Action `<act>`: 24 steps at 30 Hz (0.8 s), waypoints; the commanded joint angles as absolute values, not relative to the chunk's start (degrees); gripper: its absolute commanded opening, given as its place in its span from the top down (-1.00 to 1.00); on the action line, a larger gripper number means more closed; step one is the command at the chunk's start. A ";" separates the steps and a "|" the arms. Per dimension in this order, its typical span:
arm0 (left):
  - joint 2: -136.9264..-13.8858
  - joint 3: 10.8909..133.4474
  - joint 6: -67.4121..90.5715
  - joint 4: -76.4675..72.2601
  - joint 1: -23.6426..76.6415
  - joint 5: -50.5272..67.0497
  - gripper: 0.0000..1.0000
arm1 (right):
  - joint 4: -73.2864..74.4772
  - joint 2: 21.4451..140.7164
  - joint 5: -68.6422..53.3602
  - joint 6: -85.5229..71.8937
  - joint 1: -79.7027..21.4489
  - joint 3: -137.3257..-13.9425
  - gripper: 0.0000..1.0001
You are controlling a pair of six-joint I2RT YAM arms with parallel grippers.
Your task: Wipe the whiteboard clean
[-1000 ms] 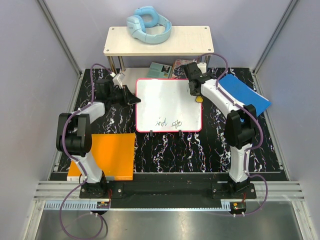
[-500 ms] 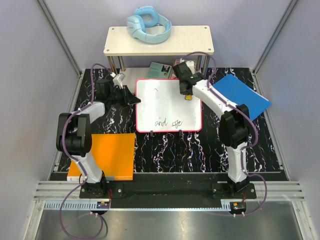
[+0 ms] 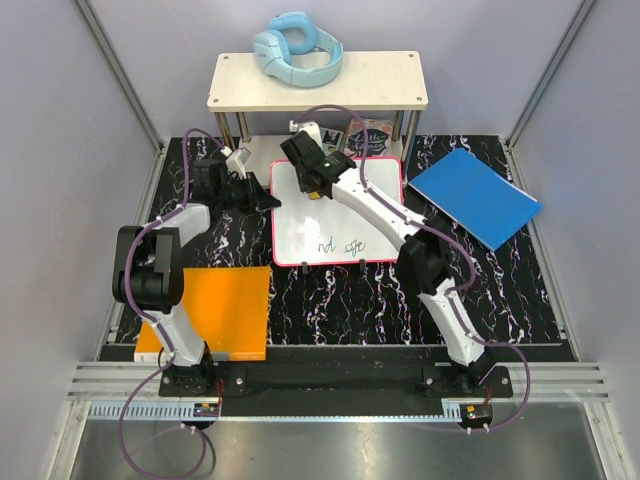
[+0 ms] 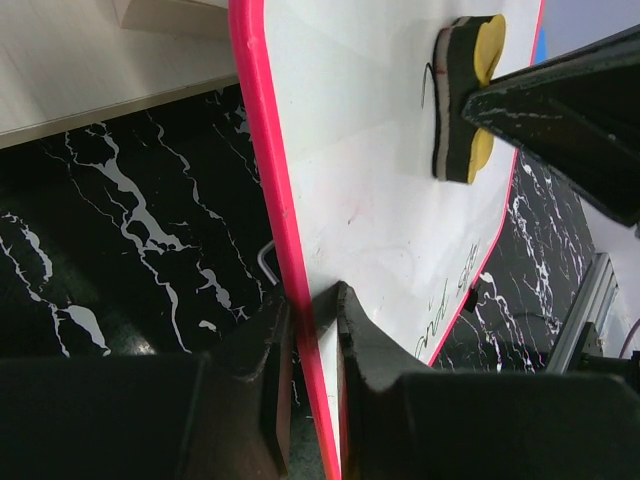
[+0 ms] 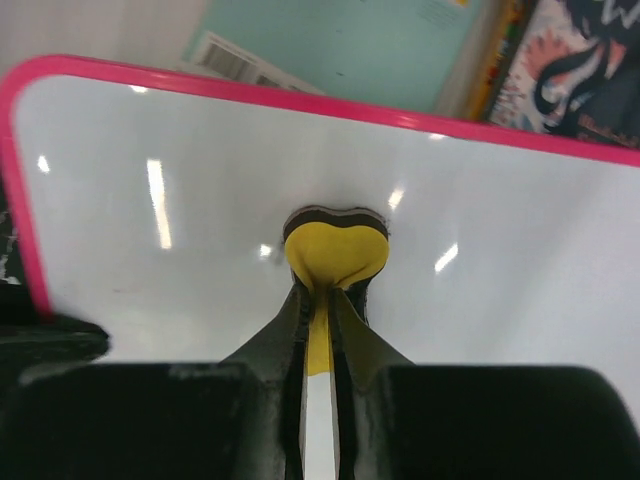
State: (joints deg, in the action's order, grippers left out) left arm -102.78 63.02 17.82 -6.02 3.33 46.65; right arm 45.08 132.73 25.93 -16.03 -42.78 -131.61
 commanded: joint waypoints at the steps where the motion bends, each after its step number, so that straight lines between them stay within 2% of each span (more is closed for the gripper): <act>1: -103.18 63.81 10.37 -4.83 6.68 42.98 1.00 | 46.84 140.79 18.55 -16.26 -46.23 -140.35 1.00; 8: -102.92 63.81 10.28 -4.66 6.77 42.63 1.00 | 48.69 142.21 19.16 -15.73 -48.69 -140.63 1.00; 13: -103.01 63.90 10.37 -4.57 6.85 42.71 1.00 | 47.99 136.33 21.87 -14.68 -49.48 -129.04 1.00; 18: -103.27 64.42 10.28 -4.22 6.77 42.63 1.00 | 40.26 126.05 20.92 -11.87 -49.75 -112.37 1.00; 24: -102.75 64.77 9.58 -3.43 6.77 42.10 1.00 | 34.46 117.61 20.92 -12.65 -50.62 -97.86 1.00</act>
State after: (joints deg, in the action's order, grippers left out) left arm -102.78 64.14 16.19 -4.54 4.01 46.00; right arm 35.33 121.67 22.65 -12.88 -50.26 -106.48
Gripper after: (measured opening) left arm 0.189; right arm 0.110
